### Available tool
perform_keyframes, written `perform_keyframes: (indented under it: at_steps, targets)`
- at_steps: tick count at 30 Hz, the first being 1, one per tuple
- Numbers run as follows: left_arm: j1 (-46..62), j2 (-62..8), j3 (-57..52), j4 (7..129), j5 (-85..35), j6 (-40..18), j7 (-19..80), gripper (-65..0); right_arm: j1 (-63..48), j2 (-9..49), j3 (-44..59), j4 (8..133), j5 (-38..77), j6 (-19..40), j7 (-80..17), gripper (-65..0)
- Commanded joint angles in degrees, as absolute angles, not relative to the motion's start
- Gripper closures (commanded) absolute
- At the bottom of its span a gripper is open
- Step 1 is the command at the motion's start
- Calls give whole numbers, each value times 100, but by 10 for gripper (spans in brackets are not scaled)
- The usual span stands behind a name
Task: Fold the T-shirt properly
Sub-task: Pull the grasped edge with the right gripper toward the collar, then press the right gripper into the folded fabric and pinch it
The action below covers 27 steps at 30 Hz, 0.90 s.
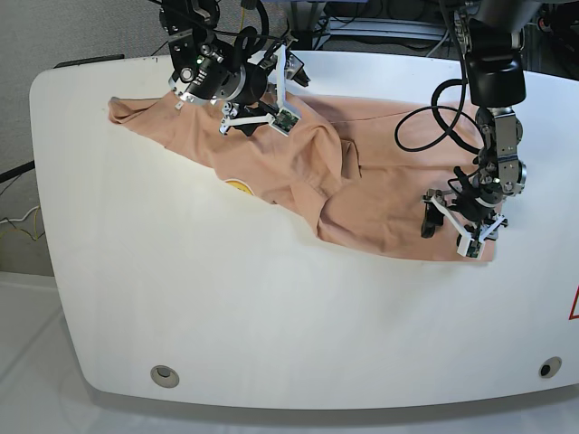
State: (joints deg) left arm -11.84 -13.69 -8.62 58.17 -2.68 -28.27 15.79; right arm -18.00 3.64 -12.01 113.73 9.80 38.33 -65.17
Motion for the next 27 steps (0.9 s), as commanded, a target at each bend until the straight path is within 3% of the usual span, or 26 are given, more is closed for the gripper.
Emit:
perform_keyframes:
  at_steps: [1,7,27]
  targets:
    - [-1253,-1420,-875,5842,-242,-2809,1727,-442,-1754,356,-1191,11495,1033,3574,-6422,-425]
    - [-1244,-1420,-875,5877,-251,-2809,1727,-442,-1596,374,-1174,11468,1033,3099,-6308,-425]
    - [-1209,-1446,-910,5886,-251,-2826,1727,-442,-1640,347,-1182,11336,1051,2703,-6141,-425]
